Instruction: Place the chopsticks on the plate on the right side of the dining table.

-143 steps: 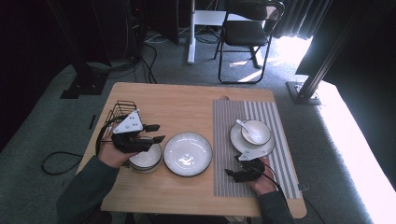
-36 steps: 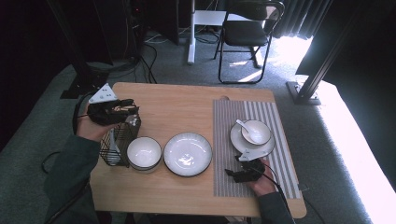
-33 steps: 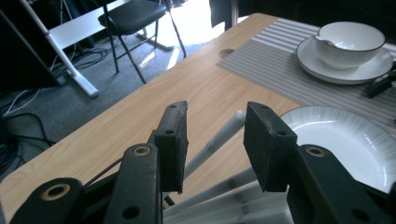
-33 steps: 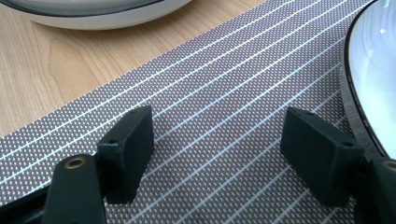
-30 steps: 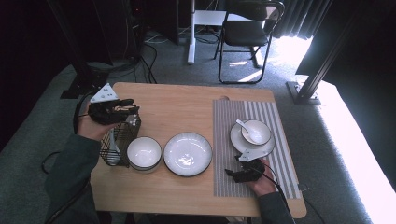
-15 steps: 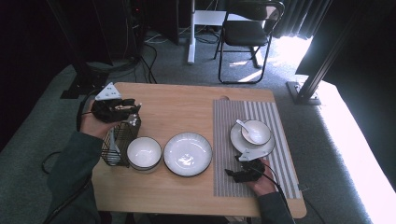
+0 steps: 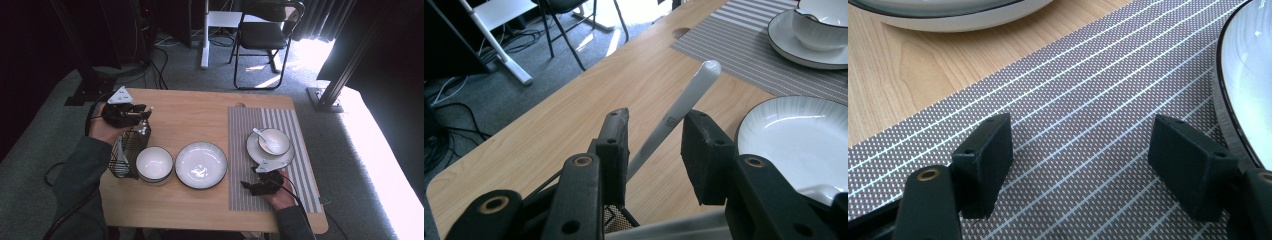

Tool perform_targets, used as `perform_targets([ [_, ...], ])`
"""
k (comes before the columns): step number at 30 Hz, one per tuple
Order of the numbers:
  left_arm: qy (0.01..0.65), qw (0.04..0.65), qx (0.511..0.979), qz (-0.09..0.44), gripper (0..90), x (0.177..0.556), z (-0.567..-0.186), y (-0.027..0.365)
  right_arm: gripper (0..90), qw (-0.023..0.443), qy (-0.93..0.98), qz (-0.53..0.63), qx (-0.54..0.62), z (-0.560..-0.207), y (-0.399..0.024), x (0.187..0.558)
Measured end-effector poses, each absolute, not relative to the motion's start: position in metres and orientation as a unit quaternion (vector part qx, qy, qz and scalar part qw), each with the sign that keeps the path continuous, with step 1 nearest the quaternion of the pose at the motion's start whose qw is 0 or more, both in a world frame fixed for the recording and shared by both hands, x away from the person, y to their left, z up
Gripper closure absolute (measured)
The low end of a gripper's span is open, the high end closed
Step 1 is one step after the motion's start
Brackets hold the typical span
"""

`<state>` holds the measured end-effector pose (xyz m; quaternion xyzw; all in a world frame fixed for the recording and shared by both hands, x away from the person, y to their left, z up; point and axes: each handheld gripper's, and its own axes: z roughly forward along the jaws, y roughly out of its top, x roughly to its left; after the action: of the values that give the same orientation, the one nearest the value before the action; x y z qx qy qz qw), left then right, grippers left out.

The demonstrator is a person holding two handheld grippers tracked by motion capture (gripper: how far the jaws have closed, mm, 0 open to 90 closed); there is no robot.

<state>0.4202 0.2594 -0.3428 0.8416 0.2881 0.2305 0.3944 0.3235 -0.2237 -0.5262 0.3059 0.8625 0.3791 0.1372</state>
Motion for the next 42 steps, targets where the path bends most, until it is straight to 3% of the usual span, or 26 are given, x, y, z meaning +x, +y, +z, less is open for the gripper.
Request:
perform_targets([
  [9, 0.292, 0.383, 0.846, 0.231, 70.3, 0.431, -0.345, 0.258, 25.2, 0.137, 0.862, 0.379, 0.306, -0.526, -0.224, 0.323],
  [32, 0.316, 0.311, 0.873, 0.205, 72.1, 0.456, -0.373, 0.256, 25.3, 0.137, 0.863, 0.379, 0.306, -0.526, -0.224, 0.323],
  [42, 0.303, 0.304, 0.873, 0.232, 76.3, 0.452, -0.371, 0.255, 25.2, 0.137, 0.863, 0.379, 0.306, -0.526, -0.224, 0.323],
])
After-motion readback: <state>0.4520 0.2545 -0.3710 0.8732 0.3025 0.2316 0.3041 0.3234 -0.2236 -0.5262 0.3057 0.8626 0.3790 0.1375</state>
